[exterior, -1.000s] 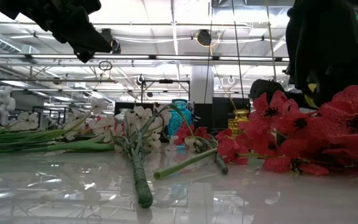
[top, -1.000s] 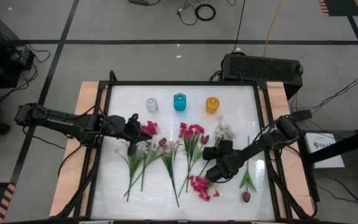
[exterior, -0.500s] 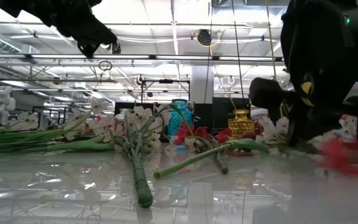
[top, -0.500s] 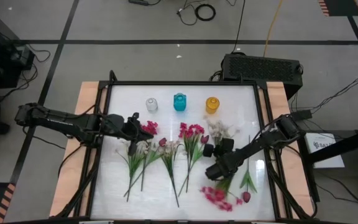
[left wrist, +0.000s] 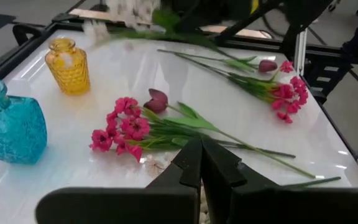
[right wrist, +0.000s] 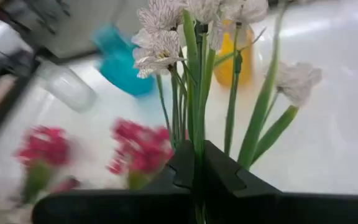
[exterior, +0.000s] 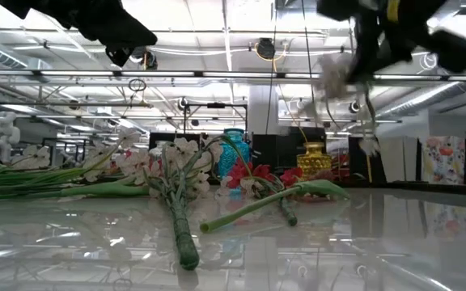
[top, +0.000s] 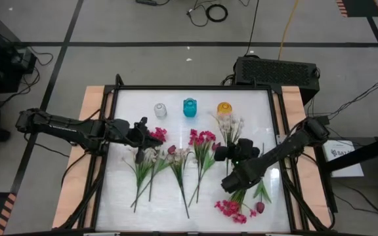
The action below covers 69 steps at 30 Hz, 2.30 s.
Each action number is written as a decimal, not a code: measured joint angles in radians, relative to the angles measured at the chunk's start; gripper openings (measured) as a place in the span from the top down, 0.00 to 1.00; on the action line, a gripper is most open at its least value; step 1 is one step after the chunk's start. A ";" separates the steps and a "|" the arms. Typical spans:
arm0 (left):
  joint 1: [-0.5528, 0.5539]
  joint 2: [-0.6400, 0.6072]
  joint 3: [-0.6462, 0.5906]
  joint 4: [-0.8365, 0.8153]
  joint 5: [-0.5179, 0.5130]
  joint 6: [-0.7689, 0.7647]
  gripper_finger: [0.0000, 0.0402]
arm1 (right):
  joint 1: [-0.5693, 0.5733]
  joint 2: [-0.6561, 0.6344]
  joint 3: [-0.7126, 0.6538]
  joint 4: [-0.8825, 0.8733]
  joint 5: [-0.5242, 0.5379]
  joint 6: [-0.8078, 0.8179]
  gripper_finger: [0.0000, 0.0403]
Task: Sort flowers into vase by color
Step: Put the right white flowers into the transparent vase
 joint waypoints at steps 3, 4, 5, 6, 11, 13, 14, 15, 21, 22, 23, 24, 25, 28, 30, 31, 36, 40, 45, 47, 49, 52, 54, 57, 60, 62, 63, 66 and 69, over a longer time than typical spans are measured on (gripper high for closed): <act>0.000 0.000 0.000 0.002 0.000 0.000 0.98 | 0.007 -0.001 0.099 -0.109 0.118 -0.052 0.99; 0.000 0.000 0.000 0.001 0.000 0.000 0.98 | 0.005 -0.001 0.132 -0.146 0.157 -0.085 0.99; 0.000 0.000 0.000 -0.001 0.000 0.000 0.98 | 0.001 -0.001 0.163 -0.158 0.195 -0.132 0.99; 0.000 0.000 0.000 -0.003 -0.002 -0.001 0.98 | -0.007 -0.005 0.191 -0.153 0.235 -0.205 0.99; 0.007 0.000 0.000 0.033 -0.027 -0.005 0.98 | -0.061 -0.036 0.331 -0.156 0.297 -0.641 0.99; 0.013 0.000 0.000 0.077 -0.031 -0.008 0.98 | -0.093 -0.043 0.384 -0.143 0.302 -0.842 0.99; 0.019 0.000 0.000 0.095 -0.036 -0.011 0.98 | -0.111 -0.049 0.413 -0.128 0.308 -0.922 0.99; 0.023 0.000 0.000 0.110 -0.043 -0.025 0.98 | -0.128 -0.056 0.440 -0.118 0.315 -0.996 0.99; 0.047 0.000 0.000 0.173 -0.077 -0.032 0.98 | -0.226 -0.085 0.558 0.058 0.347 -1.444 0.98; 0.054 0.000 0.000 0.190 -0.079 -0.029 0.98 | -0.241 -0.089 0.571 0.103 0.342 -1.525 0.98; 0.060 0.000 0.000 0.208 -0.081 -0.026 0.98 | -0.258 -0.092 0.581 0.153 0.328 -1.609 0.98; 0.065 0.000 0.000 0.227 -0.083 -0.025 0.98 | -0.276 -0.094 0.592 0.209 0.306 -1.699 0.98; 0.071 0.000 0.000 0.243 -0.084 -0.024 0.98 | -0.296 -0.096 0.603 0.266 0.265 -1.793 0.98; 0.083 0.003 0.000 0.306 -0.083 -0.007 0.93 | -0.365 -0.100 0.611 0.413 0.035 -2.049 0.98; 0.091 0.014 0.000 0.336 -0.082 -0.007 0.88 | -0.407 -0.097 0.610 0.478 -0.119 -2.107 0.98; 0.092 0.022 0.000 0.352 -0.076 -0.006 0.85 | -0.425 -0.092 0.610 0.500 -0.155 -2.108 0.98; 0.092 0.079 0.000 0.452 -0.068 -0.008 0.70 | -0.473 -0.049 0.610 0.684 -0.140 -2.156 0.98; 0.091 0.168 0.000 0.578 -0.069 -0.034 0.60 | -0.496 -0.001 0.605 0.937 -0.196 -2.241 0.98; 0.093 0.258 0.000 0.707 -0.091 -0.058 0.52 | -0.502 0.031 0.604 1.077 -0.275 -2.266 0.98; 0.093 0.268 0.000 0.729 -0.092 -0.060 0.49 | -0.497 0.039 0.604 1.077 -0.276 -2.255 0.98; 0.093 0.268 0.000 0.735 -0.092 -0.060 0.47 | -0.484 0.042 0.600 1.062 -0.276 -2.240 0.98; 0.093 0.268 0.000 0.758 -0.077 -0.061 0.45 | -0.456 0.042 0.539 1.169 -0.277 -2.226 0.98; 0.093 0.270 0.000 0.775 -0.050 -0.061 0.43 | -0.438 0.042 0.484 1.277 -0.277 -2.233 0.98; 0.093 0.277 0.000 0.781 -0.015 -0.061 0.39 | -0.417 0.044 0.418 1.428 -0.278 -2.268 0.98; 0.093 0.277 0.000 0.786 -0.004 -0.061 0.36 | -0.409 0.043 0.379 1.523 -0.277 -2.268 0.98; 0.093 0.277 0.000 0.790 -0.007 -0.061 0.35 | -0.404 0.043 0.377 1.534 -0.277 -2.267 0.98; 0.093 0.277 0.000 0.798 -0.008 -0.057 0.34 | -0.402 0.043 0.377 1.538 -0.276 -2.266 0.98; 0.093 0.277 0.000 0.831 -0.008 -0.053 0.34 | -0.389 0.042 0.377 1.561 -0.276 -2.259 0.98; 0.093 0.298 0.000 0.854 -0.008 -0.017 0.34 | -0.374 0.054 0.377 1.594 -0.299 -2.265 0.98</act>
